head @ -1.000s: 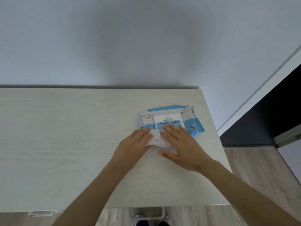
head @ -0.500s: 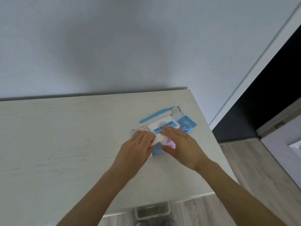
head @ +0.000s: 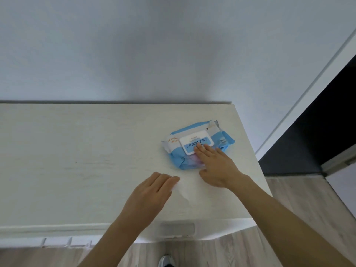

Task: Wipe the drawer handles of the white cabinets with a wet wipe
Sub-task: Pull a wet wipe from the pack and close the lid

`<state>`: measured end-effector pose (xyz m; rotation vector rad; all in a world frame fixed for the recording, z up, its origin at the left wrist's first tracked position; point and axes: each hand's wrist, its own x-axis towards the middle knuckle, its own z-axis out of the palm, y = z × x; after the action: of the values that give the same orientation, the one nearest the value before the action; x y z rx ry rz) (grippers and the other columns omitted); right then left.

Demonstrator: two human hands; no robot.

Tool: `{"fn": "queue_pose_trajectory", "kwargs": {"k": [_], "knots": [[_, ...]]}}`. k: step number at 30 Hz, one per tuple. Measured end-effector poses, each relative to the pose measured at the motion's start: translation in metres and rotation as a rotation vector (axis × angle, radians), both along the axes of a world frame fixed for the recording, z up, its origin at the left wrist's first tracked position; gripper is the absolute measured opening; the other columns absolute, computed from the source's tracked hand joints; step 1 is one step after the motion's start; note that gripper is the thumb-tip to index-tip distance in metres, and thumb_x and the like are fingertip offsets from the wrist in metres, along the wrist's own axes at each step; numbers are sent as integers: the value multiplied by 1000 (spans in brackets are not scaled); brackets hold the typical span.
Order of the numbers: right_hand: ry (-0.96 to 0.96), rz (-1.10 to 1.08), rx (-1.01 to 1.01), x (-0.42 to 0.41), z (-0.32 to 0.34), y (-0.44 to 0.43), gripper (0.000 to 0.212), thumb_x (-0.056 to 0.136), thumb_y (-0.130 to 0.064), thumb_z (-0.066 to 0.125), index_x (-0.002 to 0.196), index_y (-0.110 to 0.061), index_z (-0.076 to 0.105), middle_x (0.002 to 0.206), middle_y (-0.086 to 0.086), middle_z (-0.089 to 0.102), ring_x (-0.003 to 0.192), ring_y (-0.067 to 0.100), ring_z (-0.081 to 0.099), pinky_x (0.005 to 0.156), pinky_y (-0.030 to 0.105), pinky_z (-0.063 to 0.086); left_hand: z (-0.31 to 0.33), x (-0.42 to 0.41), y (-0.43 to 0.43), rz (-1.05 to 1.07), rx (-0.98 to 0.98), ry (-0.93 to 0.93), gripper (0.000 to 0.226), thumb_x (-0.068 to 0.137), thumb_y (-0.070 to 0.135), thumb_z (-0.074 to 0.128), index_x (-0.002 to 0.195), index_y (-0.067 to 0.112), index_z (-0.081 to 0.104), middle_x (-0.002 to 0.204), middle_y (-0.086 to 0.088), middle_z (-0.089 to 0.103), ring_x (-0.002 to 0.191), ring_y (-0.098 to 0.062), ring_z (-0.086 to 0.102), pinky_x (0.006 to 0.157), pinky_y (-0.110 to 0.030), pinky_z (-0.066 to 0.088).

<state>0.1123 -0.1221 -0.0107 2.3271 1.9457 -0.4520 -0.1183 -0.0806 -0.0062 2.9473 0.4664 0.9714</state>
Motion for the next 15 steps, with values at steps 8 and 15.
{"fn": "queue_pose_trajectory", "kwargs": {"k": [8, 15], "knots": [[-83, 136, 127, 8, -4, 10, 66, 96, -53, 28, 149, -27, 0, 157, -2, -11, 143, 18, -14, 112, 36, -13, -4, -11, -42, 140, -57, 69, 45, 51, -9, 85, 93, 7, 77, 75, -4, 67, 63, -16, 60, 52, -20, 47], [-42, -14, 110, 0, -26, 46, 71, 86, -72, 16, 143, -44, -15, 154, -3, -25, 140, 26, -25, 112, 47, -14, -11, -17, -48, 147, -83, 8, 42, 70, -2, 61, 105, 18, 52, 74, 0, 67, 73, -10, 47, 55, -18, 44]]}}
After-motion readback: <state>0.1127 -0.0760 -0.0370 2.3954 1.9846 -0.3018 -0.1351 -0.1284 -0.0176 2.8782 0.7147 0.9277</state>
